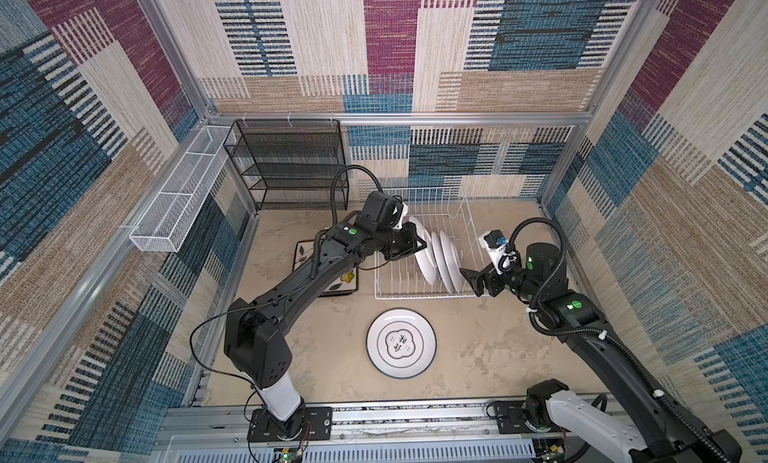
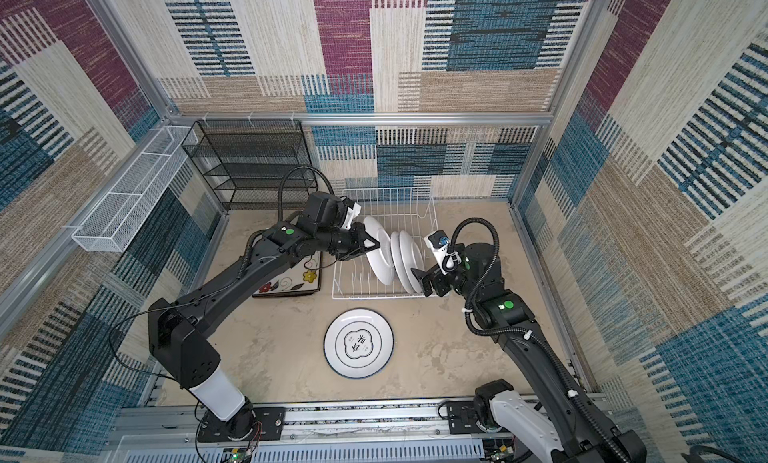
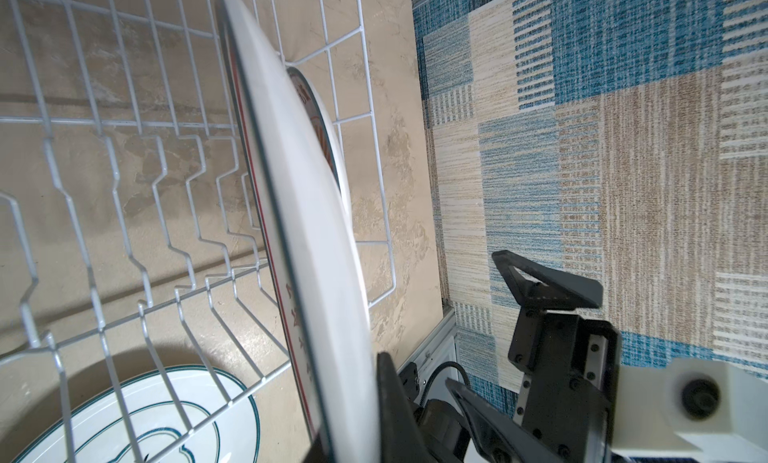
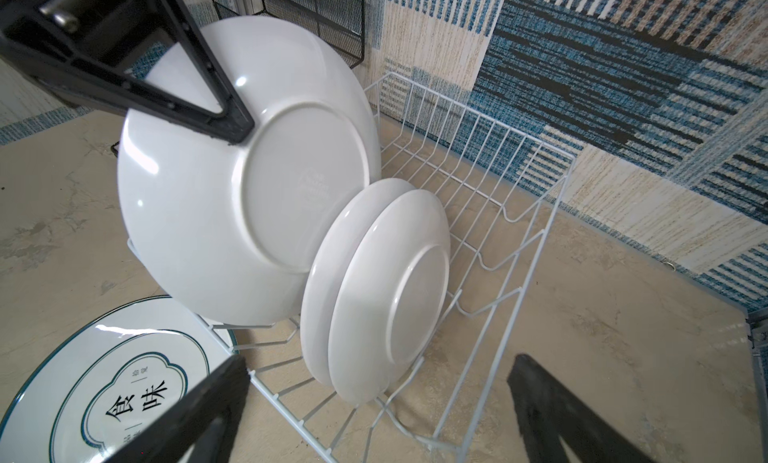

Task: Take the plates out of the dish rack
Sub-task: 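Lift the sunburst plate up out of the rack with the left gripper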

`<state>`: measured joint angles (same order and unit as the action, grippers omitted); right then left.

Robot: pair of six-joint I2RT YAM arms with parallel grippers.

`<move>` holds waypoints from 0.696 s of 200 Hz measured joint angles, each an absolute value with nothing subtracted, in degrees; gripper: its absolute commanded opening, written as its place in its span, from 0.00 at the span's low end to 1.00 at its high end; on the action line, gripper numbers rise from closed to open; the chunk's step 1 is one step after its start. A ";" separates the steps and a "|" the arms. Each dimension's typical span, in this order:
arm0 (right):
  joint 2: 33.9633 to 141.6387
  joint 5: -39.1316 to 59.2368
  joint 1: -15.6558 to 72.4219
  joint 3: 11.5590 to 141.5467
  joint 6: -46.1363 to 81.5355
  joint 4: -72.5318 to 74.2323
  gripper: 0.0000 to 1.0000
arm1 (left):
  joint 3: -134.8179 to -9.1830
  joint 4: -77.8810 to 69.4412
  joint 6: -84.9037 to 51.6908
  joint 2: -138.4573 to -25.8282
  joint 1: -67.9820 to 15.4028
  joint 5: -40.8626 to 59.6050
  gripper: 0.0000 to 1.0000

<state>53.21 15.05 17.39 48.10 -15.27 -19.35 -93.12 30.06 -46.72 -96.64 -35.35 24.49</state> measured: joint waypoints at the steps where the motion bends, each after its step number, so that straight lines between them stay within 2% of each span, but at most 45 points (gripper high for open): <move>1: 53.21 15.07 17.39 48.10 -15.25 -19.31 1.00 | -93.08 30.09 -46.72 -96.57 -35.33 24.43 0.00; 78: 55.83 14.96 17.39 49.78 -6.24 -17.43 1.00 | -91.24 31.73 -44.45 -91.59 -32.60 22.13 0.00; 139: 63.33 14.98 17.39 60.27 7.73 -19.86 1.00 | -96.23 35.42 -22.98 -85.10 -32.40 15.55 0.00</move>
